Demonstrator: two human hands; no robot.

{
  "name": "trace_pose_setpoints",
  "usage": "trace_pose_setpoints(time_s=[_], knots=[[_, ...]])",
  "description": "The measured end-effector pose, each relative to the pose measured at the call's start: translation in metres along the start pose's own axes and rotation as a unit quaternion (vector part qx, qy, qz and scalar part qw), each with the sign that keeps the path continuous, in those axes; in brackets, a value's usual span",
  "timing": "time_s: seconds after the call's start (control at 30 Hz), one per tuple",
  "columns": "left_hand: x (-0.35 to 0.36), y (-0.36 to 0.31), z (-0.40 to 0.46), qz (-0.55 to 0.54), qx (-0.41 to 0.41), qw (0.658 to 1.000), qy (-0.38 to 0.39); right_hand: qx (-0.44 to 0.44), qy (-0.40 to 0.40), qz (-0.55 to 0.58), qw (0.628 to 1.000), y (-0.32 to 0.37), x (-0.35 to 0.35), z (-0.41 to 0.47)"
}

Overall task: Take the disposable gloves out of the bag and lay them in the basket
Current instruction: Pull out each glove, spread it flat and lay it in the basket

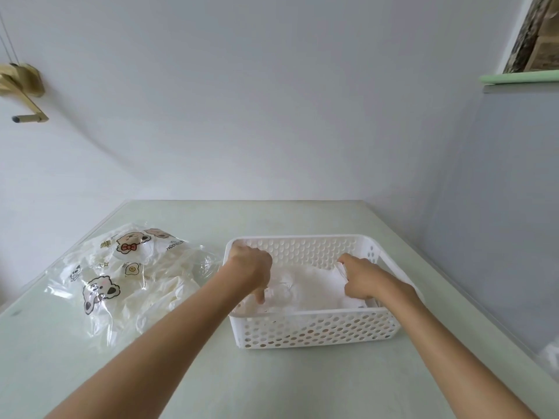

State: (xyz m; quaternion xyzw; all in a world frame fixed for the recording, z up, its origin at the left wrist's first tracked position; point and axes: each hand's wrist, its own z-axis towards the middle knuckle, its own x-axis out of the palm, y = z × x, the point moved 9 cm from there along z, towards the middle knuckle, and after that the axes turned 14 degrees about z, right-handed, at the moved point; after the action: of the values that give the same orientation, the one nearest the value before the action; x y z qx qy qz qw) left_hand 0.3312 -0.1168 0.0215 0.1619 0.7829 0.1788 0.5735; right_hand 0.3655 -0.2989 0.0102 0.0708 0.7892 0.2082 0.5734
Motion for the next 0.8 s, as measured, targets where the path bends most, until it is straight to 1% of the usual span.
trace_pose_setpoints(time_s=[0.07, 0.17, 0.23, 0.33, 0.4, 0.43, 0.47, 0.53, 0.6, 0.63, 0.67, 0.73, 0.77, 0.8], knots=[[0.002, -0.004, 0.0, 0.028, 0.006, 1.0, 0.007, -0.023, -0.039, -0.001, 0.999, 0.005, -0.016, -0.008], [-0.007, 0.0, 0.0, 0.022, 0.0, 0.999, -0.042, -0.026, -0.088, -0.031, 0.995, 0.003, -0.035, -0.018], [-0.018, 0.002, -0.002, 0.03, -0.01, 0.996, -0.087, -0.014, -0.087, -0.077, 0.993, 0.004, -0.032, -0.021], [-0.025, -0.001, -0.005, 0.041, -0.004, 0.992, -0.122, -0.013, -0.079, -0.113, 0.99, 0.006, -0.022, -0.023], [-0.032, -0.003, -0.008, -0.007, 0.019, 0.988, -0.155, -0.037, -0.111, -0.089, 0.989, 0.011, -0.029, -0.025], [-0.033, -0.006, -0.009, -0.045, 0.049, 0.985, -0.159, -0.049, -0.117, -0.068, 0.99, 0.012, -0.032, -0.024], [-0.029, -0.013, -0.01, -0.078, 0.089, 0.983, -0.14, -0.055, -0.1, -0.044, 0.992, 0.012, -0.03, -0.022], [-0.012, -0.03, -0.009, -0.091, 0.145, 0.983, -0.064, -0.043, -0.021, -0.014, 0.999, 0.006, -0.014, -0.015], [0.004, -0.039, -0.006, -0.083, 0.158, 0.984, -0.011, -0.013, 0.045, -0.031, 0.998, -0.002, 0.002, -0.009], [0.009, -0.042, -0.004, -0.096, 0.159, 0.983, 0.002, 0.001, 0.067, -0.039, 0.997, -0.007, 0.008, -0.007], [0.01, -0.041, -0.005, -0.114, 0.161, 0.98, 0.007, 0.01, 0.079, -0.034, 0.996, -0.011, 0.01, -0.006], [0.004, -0.031, -0.013, -0.156, 0.163, 0.974, 0.001, 0.01, 0.066, 0.004, 0.998, -0.012, 0.003, -0.007], [-0.003, -0.021, -0.022, -0.184, 0.158, 0.97, -0.018, -0.004, 0.046, 0.02, 0.999, -0.007, -0.005, -0.009], [-0.012, -0.007, -0.032, -0.216, 0.146, 0.964, -0.054, -0.024, 0.023, 0.033, 0.999, 0.0, -0.012, -0.013]])
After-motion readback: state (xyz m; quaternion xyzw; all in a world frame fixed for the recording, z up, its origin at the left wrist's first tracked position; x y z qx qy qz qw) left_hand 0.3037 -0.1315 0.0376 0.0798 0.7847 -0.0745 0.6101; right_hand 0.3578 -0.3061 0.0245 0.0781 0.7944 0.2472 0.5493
